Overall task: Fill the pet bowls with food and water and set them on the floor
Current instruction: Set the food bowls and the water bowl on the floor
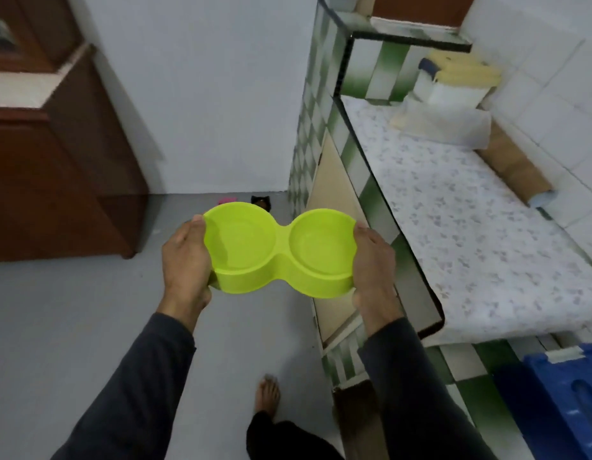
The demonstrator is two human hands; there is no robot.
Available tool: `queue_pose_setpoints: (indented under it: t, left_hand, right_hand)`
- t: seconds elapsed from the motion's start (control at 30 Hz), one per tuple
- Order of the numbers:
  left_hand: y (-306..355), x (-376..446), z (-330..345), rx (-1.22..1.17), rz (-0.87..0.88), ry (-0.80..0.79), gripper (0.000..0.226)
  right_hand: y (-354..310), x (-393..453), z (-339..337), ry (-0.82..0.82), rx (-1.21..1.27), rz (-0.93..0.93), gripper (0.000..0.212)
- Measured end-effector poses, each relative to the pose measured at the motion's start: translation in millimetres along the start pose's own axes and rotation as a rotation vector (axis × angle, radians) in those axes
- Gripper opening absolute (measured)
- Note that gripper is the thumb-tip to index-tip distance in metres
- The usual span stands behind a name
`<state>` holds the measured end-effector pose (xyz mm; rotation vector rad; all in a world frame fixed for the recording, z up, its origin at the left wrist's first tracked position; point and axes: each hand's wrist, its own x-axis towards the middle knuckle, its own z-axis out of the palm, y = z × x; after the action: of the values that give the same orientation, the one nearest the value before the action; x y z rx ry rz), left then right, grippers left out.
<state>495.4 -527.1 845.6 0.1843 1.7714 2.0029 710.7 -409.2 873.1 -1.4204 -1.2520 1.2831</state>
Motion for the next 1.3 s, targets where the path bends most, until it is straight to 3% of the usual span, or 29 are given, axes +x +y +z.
queue_pose_setpoints:
  t: [0.3,0.63,1.07,1.3]
  left_hand:
    - [21,113,23,-0.047,0.056,0.167,0.020]
    - [23,218,56,-0.072,0.045,0.253,0.024]
    - [16,376,76,-0.050,0.019,0.309,0.018]
    - [25,464,75,-0.046,0.016,0.290,0.029]
  right_hand:
    - [-31,99,116,-0.142,0.022,-0.009,0.028]
    - [-48,197,213,-0.236,0.002,-0.035,0.023]
    - [-55,302,355,-0.306,-0.061,-0.021,0.023]
    - [-60,345,442,-0.316,-0.065,0.005,0.020]
